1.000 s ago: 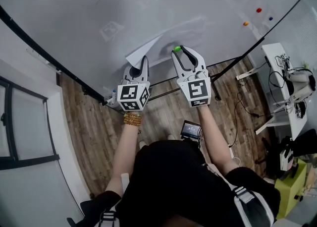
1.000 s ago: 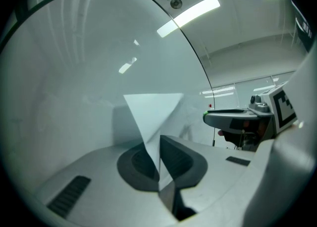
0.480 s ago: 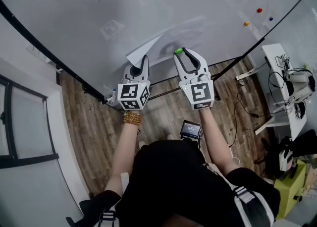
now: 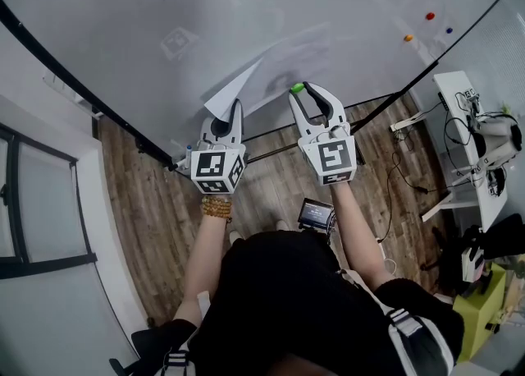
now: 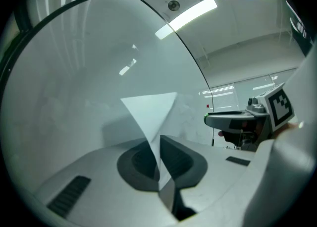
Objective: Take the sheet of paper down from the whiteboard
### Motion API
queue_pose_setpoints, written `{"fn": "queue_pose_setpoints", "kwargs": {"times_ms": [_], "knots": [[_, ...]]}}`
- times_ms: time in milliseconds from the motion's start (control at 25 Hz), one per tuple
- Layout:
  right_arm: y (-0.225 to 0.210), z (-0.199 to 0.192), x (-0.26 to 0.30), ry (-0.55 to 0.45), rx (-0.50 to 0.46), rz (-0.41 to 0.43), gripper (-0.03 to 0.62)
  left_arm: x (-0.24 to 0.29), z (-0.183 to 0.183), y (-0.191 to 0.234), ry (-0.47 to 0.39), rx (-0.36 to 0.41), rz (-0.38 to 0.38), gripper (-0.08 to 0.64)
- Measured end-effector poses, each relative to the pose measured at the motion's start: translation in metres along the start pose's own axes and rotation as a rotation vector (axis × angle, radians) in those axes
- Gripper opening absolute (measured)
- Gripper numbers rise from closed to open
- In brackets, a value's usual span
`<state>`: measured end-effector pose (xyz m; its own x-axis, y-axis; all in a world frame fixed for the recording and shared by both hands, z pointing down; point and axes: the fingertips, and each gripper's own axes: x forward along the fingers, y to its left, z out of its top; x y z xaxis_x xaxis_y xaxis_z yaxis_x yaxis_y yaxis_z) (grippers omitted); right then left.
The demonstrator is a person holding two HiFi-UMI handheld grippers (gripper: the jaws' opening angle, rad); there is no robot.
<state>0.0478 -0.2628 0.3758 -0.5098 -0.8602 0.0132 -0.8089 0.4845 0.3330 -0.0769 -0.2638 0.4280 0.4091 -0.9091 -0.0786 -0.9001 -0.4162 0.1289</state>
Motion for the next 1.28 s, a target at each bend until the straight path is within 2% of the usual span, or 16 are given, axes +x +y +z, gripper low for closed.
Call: {"fn": "queue_pose_setpoints", "kwargs": {"times_ms": [680,880,1080,1280], "knots": [[0.012,-0.003,-0.028,-0.010,0.031,0.035,0.120,-0.051,-0.012,-0.015,-0.002,-0.017,0.068,0.011],[0.028,-0.001,-0.042,-0.030,0.047,0.037,0.120,-0.067,0.002,-0.023,-0.042,0.014,0.115,0.011],[0.041,0.003,-0.057,-0.059,0.070,0.035,0.120,-0.083,0.021,-0.028,-0.097,0.079,0.204,0.011],[0.054,0.010,-0.072,-0.105,0.070,0.018,0.120,-0.099,0.037,-0.031,-0.157,0.073,0.256,0.011]]}}
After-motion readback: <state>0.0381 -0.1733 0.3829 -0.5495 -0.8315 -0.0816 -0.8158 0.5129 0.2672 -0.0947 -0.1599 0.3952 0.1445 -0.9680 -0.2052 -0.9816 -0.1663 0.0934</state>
